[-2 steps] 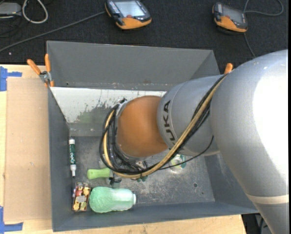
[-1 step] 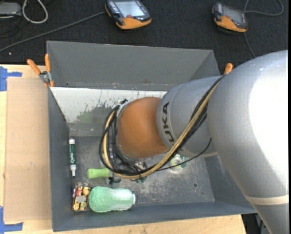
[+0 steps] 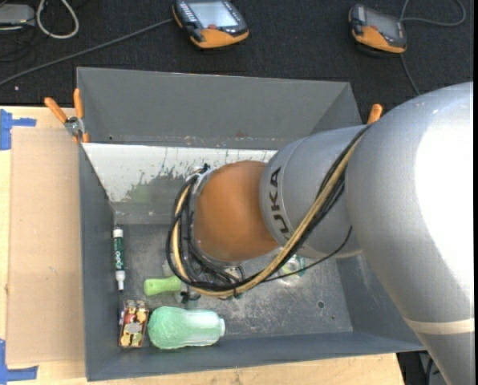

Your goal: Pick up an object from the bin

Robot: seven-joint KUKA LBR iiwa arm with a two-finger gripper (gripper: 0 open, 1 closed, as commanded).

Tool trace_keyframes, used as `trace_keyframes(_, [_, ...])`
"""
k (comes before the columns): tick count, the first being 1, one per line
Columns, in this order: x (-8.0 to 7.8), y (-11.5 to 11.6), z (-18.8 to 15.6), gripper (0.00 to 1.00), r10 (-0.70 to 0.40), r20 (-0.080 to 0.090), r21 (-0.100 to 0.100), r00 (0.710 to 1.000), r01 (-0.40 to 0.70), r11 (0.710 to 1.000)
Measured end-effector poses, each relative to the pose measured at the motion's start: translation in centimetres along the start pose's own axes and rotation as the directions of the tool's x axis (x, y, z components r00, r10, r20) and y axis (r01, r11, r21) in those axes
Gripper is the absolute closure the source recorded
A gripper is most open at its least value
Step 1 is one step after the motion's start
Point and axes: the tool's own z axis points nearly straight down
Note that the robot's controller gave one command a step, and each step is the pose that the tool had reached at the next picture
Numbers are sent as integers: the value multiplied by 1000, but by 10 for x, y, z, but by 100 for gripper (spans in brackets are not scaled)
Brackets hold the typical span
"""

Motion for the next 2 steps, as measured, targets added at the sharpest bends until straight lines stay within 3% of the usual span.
trace_keyframes(1, [0, -3, 2, 100, 67, -2, 0, 998, -67, 998])
trace_keyframes(2, [5, -5, 0, 100, 1, 18, 0, 1000, -1, 1000])
